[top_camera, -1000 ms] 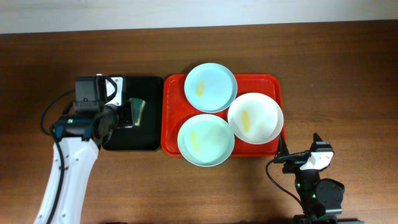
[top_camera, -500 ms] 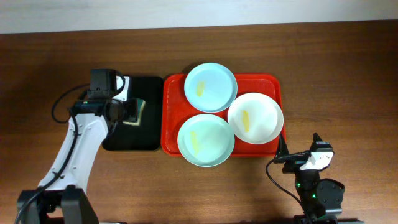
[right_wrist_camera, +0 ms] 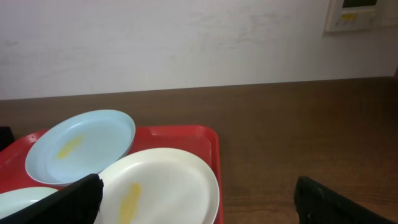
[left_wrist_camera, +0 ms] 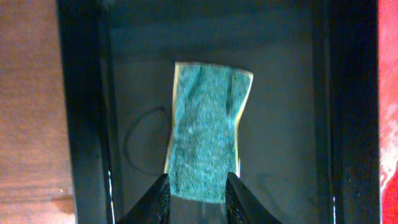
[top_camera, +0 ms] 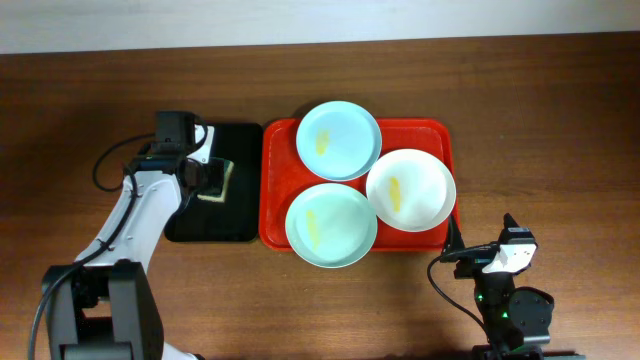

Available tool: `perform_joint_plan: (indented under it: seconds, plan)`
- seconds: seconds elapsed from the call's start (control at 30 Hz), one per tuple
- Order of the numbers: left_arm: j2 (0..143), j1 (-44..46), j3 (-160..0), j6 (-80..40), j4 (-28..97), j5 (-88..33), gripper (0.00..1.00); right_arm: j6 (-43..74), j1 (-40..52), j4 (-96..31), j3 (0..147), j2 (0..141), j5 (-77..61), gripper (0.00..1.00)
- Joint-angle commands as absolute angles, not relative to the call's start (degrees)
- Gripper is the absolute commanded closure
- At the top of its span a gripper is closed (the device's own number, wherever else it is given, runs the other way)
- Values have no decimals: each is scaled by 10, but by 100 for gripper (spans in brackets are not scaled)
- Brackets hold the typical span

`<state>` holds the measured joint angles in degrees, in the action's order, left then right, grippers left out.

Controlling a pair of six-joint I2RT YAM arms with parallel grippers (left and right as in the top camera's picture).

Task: Clean dirty plates on tray and stack at the side
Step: 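Move the left gripper over the green-yellow sponge on the black tray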

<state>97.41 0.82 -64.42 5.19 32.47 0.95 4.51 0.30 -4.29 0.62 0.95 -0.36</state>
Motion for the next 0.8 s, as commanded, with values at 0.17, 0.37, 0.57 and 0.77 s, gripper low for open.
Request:
perform_joint_plan:
  seconds: [0.17,0.37,0.57,0.77]
  plan:
    - [1007,6,-656,79,315,13,75,47,4,-45,3,9,-9,1]
    - [1010,6,-656,90,305,-4,77,47,4,-45,3,9,-9,1]
    - [1029,6,-655,93,280,-13,71,47,4,-45,3,9,-9,1]
    - [1054,6,-655,93,272,-13,73,47,4,-45,3,9,-9,1]
